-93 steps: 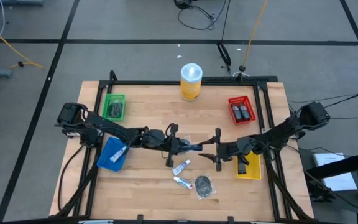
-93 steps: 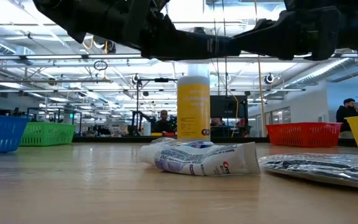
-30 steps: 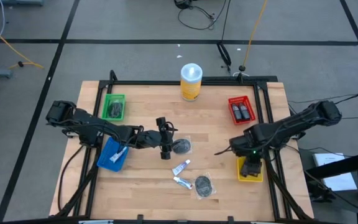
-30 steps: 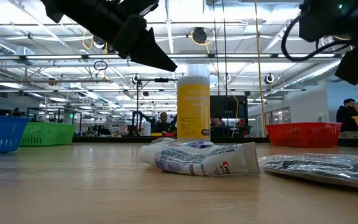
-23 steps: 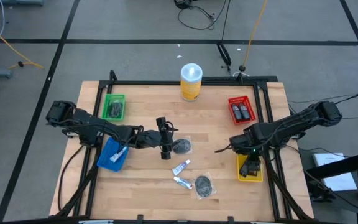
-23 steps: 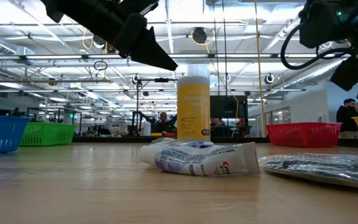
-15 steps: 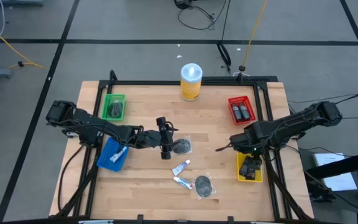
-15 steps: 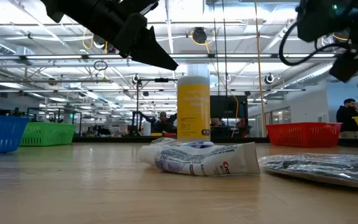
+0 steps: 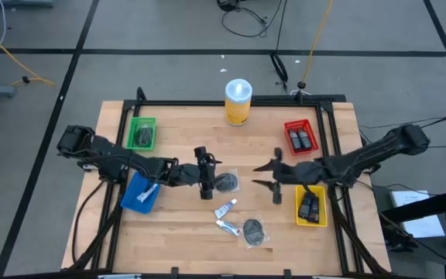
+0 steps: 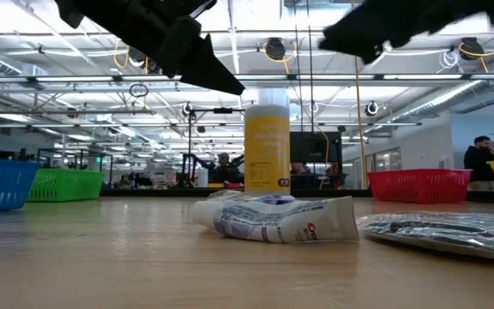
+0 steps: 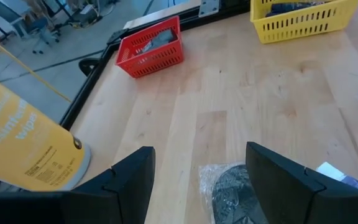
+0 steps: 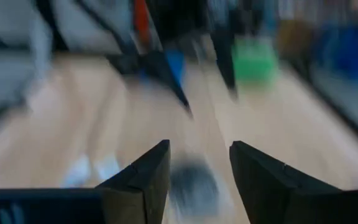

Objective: Pick & Place Travel size toiletries
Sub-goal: Put the hairbrush into the green bin

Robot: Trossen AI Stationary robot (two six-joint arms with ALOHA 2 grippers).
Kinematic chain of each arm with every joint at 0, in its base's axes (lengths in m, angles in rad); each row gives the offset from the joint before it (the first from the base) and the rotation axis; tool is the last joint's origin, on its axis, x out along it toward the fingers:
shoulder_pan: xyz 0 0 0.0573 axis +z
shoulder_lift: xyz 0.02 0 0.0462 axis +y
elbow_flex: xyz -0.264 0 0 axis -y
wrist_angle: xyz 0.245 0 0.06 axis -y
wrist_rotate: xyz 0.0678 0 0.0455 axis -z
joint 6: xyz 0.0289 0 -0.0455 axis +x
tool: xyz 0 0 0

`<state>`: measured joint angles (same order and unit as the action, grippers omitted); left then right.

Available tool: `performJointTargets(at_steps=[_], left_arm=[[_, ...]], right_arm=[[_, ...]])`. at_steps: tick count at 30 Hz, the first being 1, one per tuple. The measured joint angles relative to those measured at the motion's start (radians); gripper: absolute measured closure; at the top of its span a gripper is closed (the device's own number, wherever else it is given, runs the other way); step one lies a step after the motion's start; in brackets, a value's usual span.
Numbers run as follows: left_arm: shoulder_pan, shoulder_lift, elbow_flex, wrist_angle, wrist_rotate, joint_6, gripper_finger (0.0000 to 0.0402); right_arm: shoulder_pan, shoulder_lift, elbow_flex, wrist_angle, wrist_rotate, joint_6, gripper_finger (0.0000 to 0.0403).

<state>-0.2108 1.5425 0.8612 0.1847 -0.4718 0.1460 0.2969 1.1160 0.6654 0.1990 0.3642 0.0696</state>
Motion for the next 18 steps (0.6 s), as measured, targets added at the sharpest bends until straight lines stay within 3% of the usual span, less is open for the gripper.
performJointTargets(at_steps=[3,6,9,14,18], left_arm=[[-0.03,0.0,0.0,-0.011,-0.068,0.02,0.0156],[-0.06,0.0,0.0,-0.02,-0.161,0.033,0.0156],[-0.072,0.0,0.0,-0.031,-0.204,0.016,0.0156],[-0.049,0.0,0.0,-0.055,-0.209,-0.112,0.0156],[-0.022,0.0,0.0,-0.066,-0.149,-0.169,0.0156]], right_arm=[[-0.021,0.121,-0.188,0.602,-0.082,-0.114,0.0249],[-0.037,0.289,-0.273,0.926,-0.079,-0.116,0.0252],[-0.035,0.434,-0.262,1.026,-0.048,-0.141,0.0253],[-0.02,0.63,-0.176,1.023,0.036,-0.135,0.0253],[-0.02,0.732,-0.136,1.021,0.095,-0.101,0.0253]])
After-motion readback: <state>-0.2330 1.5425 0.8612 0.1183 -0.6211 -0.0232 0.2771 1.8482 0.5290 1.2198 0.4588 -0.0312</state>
